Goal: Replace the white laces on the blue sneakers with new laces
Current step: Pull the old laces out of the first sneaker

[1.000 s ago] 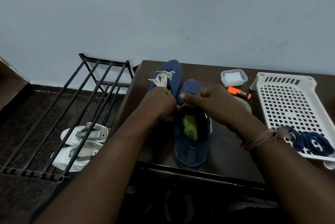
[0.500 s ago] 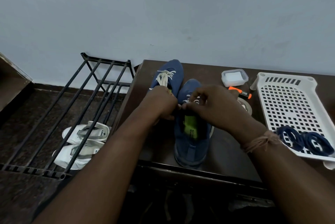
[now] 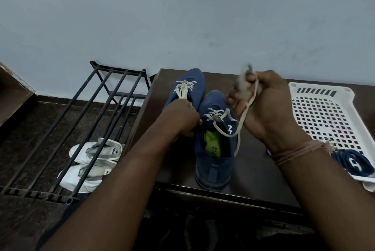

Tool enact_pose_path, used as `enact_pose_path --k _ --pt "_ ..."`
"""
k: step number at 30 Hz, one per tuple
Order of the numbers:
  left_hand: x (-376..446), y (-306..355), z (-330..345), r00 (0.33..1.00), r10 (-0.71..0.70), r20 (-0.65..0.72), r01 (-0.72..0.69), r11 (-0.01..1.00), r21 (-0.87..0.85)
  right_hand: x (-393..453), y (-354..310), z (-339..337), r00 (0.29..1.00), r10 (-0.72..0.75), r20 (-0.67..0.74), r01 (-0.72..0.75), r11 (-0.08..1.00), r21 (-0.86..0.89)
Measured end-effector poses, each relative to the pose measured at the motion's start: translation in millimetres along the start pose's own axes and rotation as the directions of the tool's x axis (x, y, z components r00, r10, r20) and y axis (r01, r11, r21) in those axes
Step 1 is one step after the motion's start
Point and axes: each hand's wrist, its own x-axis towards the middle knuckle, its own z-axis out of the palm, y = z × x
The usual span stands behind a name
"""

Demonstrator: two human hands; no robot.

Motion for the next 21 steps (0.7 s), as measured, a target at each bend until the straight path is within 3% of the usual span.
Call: enact_pose_path --k 2,4,5,7,9,10,12,14,17,21 --pt "-1.6 0.1 -0.8 1.000 0.026 -0.005 -0.025 0.994 0.103 0.5 -6.1 -2.1 1.000 -0.014 0.024 0.014 1.000 -0.016" --pt "-4.4 -0.1 -0.2 0.981 0.190 -0.031 -0.171 0.935 0.311 -3.5 -8.0 -2.6 0.996 -0.029 0.078 0.053 0.947 -0.316" --pt "-6.8 0.5 1.7 0.949 0.312 -0.039 -0.271 0.873 0.405 -5.4 -6.7 -4.9 0.991 -0.026 0.128 0.091 0.840 -0.535" --pt "-10.2 2.9 6.2 0.844 0.537 0.007 -0.458 0.714 0.530 -7.9 -0.8 -9.0 0.979 0.006 0.204 0.173 0.503 -0.847" --pt "-9.1 4.3 10.2 0.772 0.633 0.064 -0.531 0.587 0.611 -7.5 3.8 -13.2 0.986 -0.002 0.168 0.164 0.235 -0.958" --pt "-8.1 4.4 11.1 0.764 0.642 0.059 -0.533 0.576 0.620 -7.2 4.2 -15.5 0.991 0.001 0.131 0.129 0.149 -0.980" --pt "-7.5 5.5 11.0 0.774 0.633 0.005 -0.517 0.627 0.583 -8.9 3.0 -18.4 0.996 0.083 0.039 0.039 -0.005 -0.999" --pt "-7.9 5.9 9.7 0.812 0.577 -0.088 -0.478 0.745 0.465 -12.9 3.0 -21.1 0.986 0.163 -0.047 -0.026 -0.124 -0.992" --pt "-9.3 7.3 8.9 0.871 0.477 -0.120 -0.443 0.866 0.232 -17.4 2.9 -20.0 0.973 0.219 -0.072 -0.030 -0.188 -0.982" --pt "-14.4 15.3 6.8 0.900 0.435 0.022 -0.436 0.897 0.079 -17.6 2.6 -19.9 0.972 0.203 -0.116 -0.070 -0.221 -0.973"
